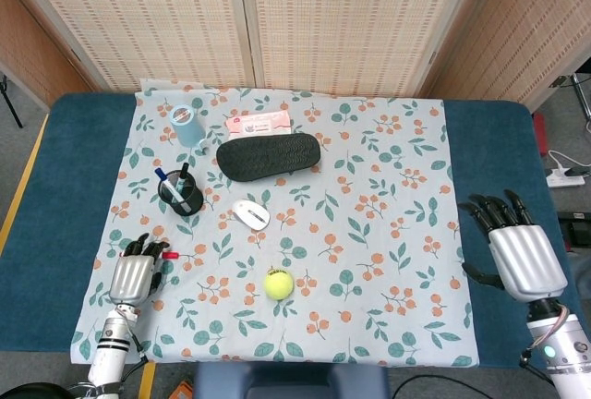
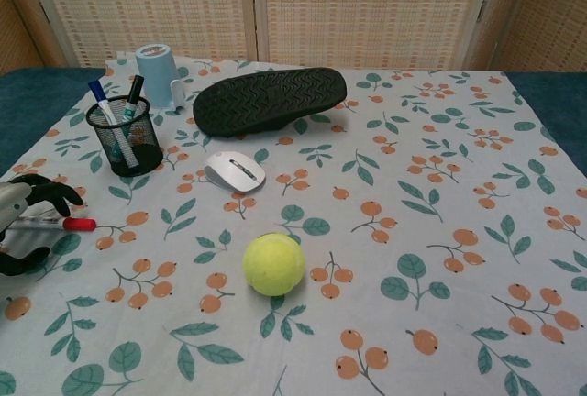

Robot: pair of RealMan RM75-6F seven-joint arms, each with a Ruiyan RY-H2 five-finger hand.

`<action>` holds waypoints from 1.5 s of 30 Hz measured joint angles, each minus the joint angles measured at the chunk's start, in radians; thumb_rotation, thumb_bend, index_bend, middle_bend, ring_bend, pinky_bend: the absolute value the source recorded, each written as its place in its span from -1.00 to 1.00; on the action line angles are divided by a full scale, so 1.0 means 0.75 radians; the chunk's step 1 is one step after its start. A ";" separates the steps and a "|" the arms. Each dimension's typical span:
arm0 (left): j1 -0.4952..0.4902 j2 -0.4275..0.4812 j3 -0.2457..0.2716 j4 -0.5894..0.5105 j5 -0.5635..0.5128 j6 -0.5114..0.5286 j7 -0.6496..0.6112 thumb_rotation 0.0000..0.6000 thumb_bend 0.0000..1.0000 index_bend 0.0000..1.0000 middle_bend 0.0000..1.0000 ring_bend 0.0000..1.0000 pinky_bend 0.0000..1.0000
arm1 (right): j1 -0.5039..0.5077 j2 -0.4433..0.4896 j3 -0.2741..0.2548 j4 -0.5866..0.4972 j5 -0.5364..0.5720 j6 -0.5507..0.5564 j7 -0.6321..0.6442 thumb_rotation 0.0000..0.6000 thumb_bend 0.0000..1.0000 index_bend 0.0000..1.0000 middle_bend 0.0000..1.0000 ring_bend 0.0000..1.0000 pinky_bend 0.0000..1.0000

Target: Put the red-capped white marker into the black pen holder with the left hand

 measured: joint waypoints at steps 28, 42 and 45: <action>-0.001 -0.029 -0.051 0.055 0.069 0.136 0.011 1.00 -0.29 0.09 0.20 -0.51 -0.52 | -0.004 0.003 -0.001 0.005 -0.001 0.006 0.013 1.00 -0.80 -0.63 -0.74 -0.73 -0.97; -0.083 0.478 -0.413 -0.465 -0.096 -0.038 -0.470 1.00 -0.29 0.13 0.22 -0.49 -0.50 | -0.012 0.022 0.002 0.010 -0.016 0.014 0.053 1.00 -0.80 -0.63 -0.74 -0.73 -0.97; -0.098 0.621 -0.504 -0.591 -0.199 -0.204 -0.713 1.00 -0.29 0.13 0.22 -0.49 -0.50 | -0.011 0.019 0.002 0.009 -0.018 0.013 0.050 1.00 -0.80 -0.63 -0.74 -0.73 -0.97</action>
